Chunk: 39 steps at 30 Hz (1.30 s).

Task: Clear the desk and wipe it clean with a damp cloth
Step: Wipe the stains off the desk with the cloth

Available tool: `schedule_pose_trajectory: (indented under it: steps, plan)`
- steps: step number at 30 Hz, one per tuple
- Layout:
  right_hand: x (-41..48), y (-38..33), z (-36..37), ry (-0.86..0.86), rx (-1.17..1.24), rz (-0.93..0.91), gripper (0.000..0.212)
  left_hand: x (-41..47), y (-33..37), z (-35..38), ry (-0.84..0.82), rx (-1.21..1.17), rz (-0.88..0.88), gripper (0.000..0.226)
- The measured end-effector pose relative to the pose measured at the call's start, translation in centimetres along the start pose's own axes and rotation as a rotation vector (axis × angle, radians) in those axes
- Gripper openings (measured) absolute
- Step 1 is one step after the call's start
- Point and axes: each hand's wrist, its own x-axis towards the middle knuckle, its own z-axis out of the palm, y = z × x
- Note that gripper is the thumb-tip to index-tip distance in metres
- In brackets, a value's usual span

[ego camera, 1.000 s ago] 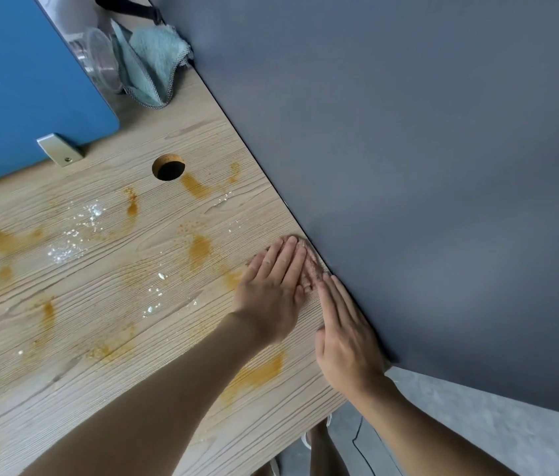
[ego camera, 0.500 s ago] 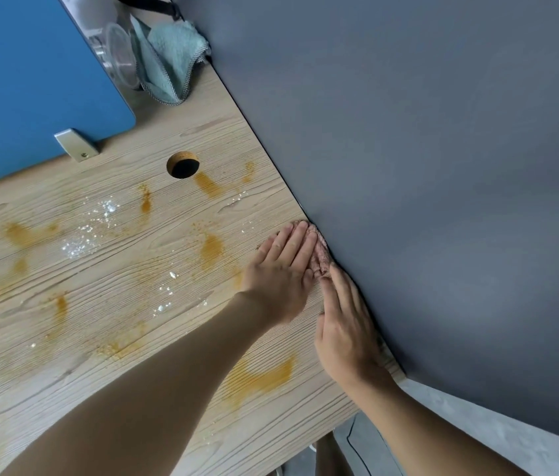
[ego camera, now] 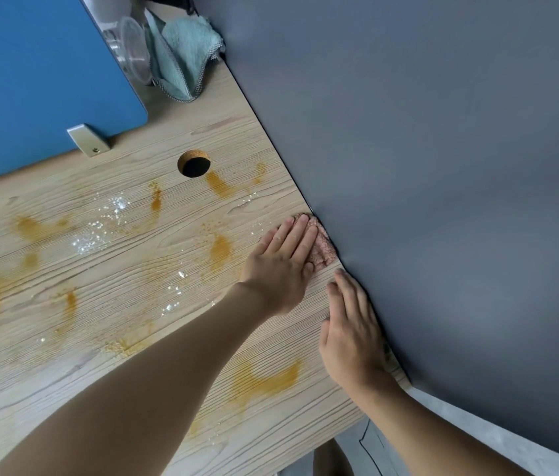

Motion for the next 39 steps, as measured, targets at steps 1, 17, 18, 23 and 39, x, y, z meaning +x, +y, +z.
schedule_pose_trajectory:
  steps: [1,17,18,23,39]
  plan:
    - [0.0,-0.1,0.0,-0.001,-0.006,0.003,0.045,-0.6,-0.5,0.0,-0.012,0.012,0.011,0.062]
    - [4.1,-1.9,-0.6,-0.037,0.043,0.009,0.052,-0.9,-3.2,-0.4,0.002,0.032,0.022,0.062]
    - [4.2,-1.9,-0.7,-0.038,0.043,0.002,0.051,-1.5,-3.7,-0.3,-0.001,0.043,0.016,0.062]
    - [4.2,-2.0,-0.6,-0.055,0.026,0.008,0.047,1.1,-3.0,-0.9,-0.009,0.004,-0.025,0.062]
    - [7.7,-4.1,-0.1,-0.043,0.02,0.081,0.052,3.4,-3.6,-1.5,0.024,0.029,-0.031,0.062]
